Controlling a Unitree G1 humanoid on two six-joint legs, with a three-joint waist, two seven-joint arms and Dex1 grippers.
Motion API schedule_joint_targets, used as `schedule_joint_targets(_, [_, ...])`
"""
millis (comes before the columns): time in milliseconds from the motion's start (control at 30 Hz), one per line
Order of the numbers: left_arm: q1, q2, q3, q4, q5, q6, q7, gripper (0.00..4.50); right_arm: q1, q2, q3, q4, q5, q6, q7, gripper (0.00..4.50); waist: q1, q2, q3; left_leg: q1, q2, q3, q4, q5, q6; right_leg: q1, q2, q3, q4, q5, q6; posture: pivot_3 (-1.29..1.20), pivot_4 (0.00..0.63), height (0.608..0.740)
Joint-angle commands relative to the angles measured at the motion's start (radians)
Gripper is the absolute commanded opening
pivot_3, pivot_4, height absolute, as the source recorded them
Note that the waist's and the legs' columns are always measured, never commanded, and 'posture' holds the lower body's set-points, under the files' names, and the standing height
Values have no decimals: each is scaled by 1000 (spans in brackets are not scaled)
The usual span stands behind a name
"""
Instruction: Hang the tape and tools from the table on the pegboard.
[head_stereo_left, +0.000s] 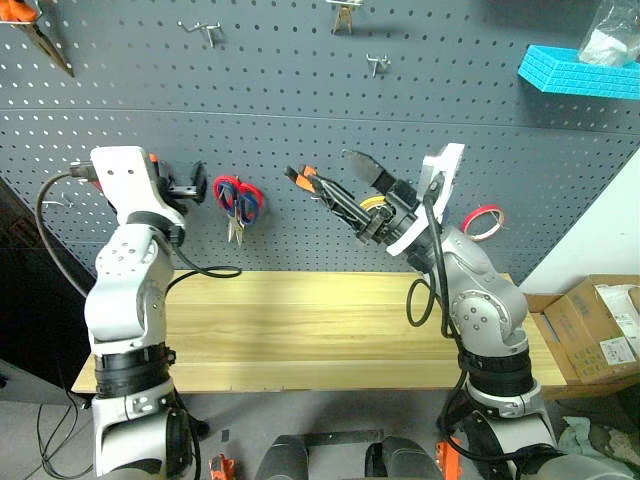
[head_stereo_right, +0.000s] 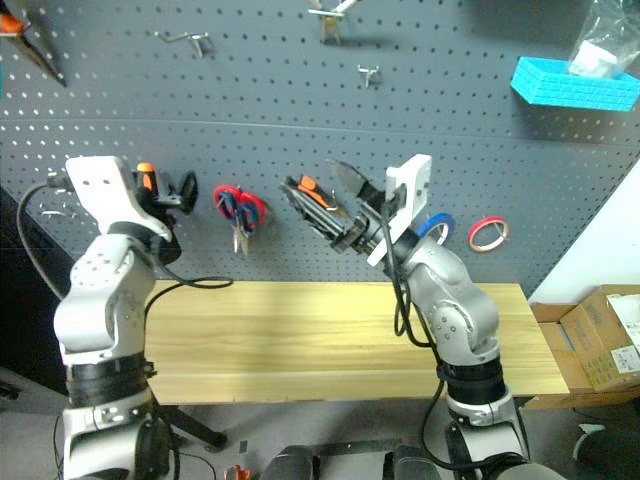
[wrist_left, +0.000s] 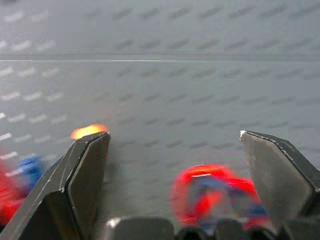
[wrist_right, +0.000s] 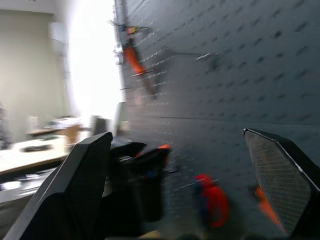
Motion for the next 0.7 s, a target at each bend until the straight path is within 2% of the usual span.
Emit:
schedule_joint_targets(33, [94, -62, -61, -141, -18, 80, 27, 4465, 71, -28, -2, -92, -70, -15, -66, 4500, -1, 0, 0, 0, 0, 0, 0, 0, 0, 0, 0, 0, 0, 0, -1, 179, 24, 740])
schedule_joint_targets(200, [258, -156, -105, -203, -20, 117, 45, 4465, 273, -133, 74, -139, -236, 26, -134, 4500, -3, 0, 0, 0, 0, 0, 0, 0, 0, 0, 0, 0, 0, -3, -4, 166, 32, 740])
schedule_joint_targets(300, [325, -155, -114, -130, 18, 86, 33, 4465, 364, -184, 95, -88, -401, 28, -235, 4500, -5, 1, 0, 0, 0, 0, 0, 0, 0, 0, 0, 0, 1, -3, -4, 147, 35, 740])
schedule_joint_targets(400, [337, -133, -121, -22, 59, 41, 16, 4465, 410, -186, 70, -16, -485, 28, -313, 4500, -12, 3, 0, 1, 0, 0, 1, 0, 0, -1, 0, -1, -1, -3, -5, 135, 35, 740])
schedule_joint_targets(567, [302, -131, -119, 82, 75, -2, -2, 4465, 436, -131, -12, 74, -480, 85, -369, 4500, -27, 6, 1, -1, 1, -1, 1, 0, 0, 3, 0, -4, -14, -3, -4, 114, 34, 740])
schedule_joint_targets(700, [272, -110, -132, 158, 94, -27, -32, 4465, 450, -124, -24, 138, -509, 42, -366, 4500, -32, 6, 1, -1, -2, 0, 2, -1, 0, 6, -4, -2, -15, -3, -3, 92, 27, 740])
